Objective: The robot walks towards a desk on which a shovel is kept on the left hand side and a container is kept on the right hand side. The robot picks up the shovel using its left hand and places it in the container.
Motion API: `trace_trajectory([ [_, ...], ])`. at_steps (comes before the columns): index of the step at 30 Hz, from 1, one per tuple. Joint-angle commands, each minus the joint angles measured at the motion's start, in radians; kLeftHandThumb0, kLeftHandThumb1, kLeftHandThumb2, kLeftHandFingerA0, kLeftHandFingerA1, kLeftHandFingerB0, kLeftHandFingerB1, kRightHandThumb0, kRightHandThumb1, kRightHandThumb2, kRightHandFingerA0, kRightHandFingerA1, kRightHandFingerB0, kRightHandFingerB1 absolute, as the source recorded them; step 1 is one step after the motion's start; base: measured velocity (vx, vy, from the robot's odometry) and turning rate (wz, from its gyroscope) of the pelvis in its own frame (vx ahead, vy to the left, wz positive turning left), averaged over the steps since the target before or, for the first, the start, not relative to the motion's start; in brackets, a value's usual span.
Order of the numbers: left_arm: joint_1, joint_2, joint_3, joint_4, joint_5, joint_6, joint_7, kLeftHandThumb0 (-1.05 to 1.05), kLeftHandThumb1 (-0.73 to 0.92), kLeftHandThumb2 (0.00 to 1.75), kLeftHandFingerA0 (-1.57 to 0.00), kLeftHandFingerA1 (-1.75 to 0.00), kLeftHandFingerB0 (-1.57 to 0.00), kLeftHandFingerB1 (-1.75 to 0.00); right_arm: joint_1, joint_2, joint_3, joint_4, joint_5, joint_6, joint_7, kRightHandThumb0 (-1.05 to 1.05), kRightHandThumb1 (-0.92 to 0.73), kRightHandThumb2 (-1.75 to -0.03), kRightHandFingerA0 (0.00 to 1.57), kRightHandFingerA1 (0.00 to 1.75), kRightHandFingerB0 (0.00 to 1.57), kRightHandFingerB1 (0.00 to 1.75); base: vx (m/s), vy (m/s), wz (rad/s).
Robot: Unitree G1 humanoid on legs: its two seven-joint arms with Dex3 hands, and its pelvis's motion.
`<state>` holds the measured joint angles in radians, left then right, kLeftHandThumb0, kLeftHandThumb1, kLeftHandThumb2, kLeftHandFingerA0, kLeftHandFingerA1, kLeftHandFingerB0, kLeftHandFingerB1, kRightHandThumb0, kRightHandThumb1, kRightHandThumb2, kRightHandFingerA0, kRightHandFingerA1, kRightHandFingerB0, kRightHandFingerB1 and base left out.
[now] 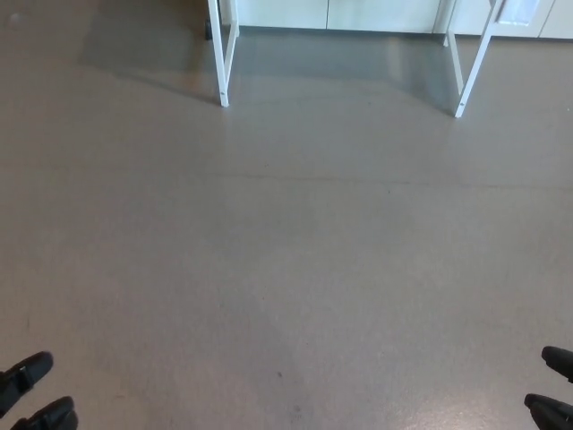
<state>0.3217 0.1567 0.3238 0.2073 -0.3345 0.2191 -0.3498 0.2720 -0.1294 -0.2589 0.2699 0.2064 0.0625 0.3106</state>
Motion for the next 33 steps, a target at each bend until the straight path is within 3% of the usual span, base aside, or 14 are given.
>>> trace_trajectory([
  [1,0.008,0.014,0.000,-0.008,-0.008,0.022,-0.003,-0.05,0.45,0.90,-0.22,-0.54,-0.20,-0.51,-0.004,-0.013,-0.003,0.010,0.017,-0.003,0.012,-0.20,-0.50,-0.59,0.53,0.49,0.42,0.44,0.00,0.000,0.00],
  [11,0.021,0.011,-0.018,-0.026,0.004,0.026,0.011,-0.06,0.45,0.89,-0.23,-0.54,-0.22,-0.52,-0.008,-0.014,-0.006,0.025,0.027,-0.004,0.022,-0.19,-0.51,-0.59,0.53,0.48,0.43,0.44,0.00,-0.002,0.10],
  [24,0.023,0.021,-0.029,-0.019,0.016,0.009,0.011,-0.07,0.44,0.89,-0.25,-0.55,-0.23,-0.52,-0.006,-0.016,0.002,0.015,0.019,0.000,0.011,-0.21,-0.50,-0.60,0.54,0.50,0.43,0.45,0.12,0.270,-0.13],
  [33,0.035,0.011,-0.037,-0.022,0.016,0.001,0.013,-0.04,0.45,0.89,-0.24,-0.54,-0.24,-0.52,0.002,-0.017,0.000,0.016,0.017,0.003,0.009,-0.20,-0.50,-0.59,0.56,0.49,0.45,0.44,0.18,-0.011,0.10],
])
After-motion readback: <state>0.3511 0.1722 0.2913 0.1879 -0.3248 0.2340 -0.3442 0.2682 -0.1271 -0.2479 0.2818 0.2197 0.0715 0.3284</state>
